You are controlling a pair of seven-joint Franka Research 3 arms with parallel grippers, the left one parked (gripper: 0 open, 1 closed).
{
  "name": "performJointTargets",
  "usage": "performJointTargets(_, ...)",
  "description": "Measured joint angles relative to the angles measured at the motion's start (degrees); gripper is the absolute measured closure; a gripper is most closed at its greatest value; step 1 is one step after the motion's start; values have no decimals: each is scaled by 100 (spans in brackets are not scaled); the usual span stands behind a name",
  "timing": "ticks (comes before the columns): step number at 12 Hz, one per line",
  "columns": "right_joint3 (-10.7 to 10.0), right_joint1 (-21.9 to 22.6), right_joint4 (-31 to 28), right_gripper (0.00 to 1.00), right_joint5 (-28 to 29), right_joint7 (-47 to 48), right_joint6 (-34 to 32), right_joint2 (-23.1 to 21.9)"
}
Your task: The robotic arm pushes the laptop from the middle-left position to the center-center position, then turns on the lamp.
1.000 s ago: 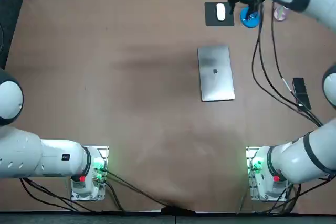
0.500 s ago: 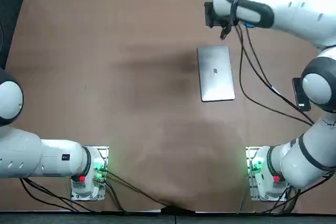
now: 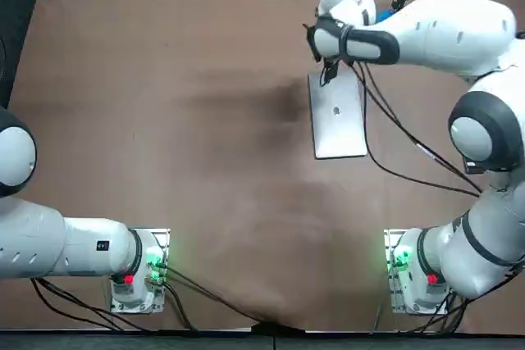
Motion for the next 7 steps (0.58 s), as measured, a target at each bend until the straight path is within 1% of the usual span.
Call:
performJointTargets(3, 1, 239, -312, 0, 0, 1168, 688, 214)
performJointTargets(4, 0, 345, -516, 1, 0, 1818, 1042, 272)
performJointTargets(7, 1, 514, -661, 0, 0, 2285, 1390, 385)
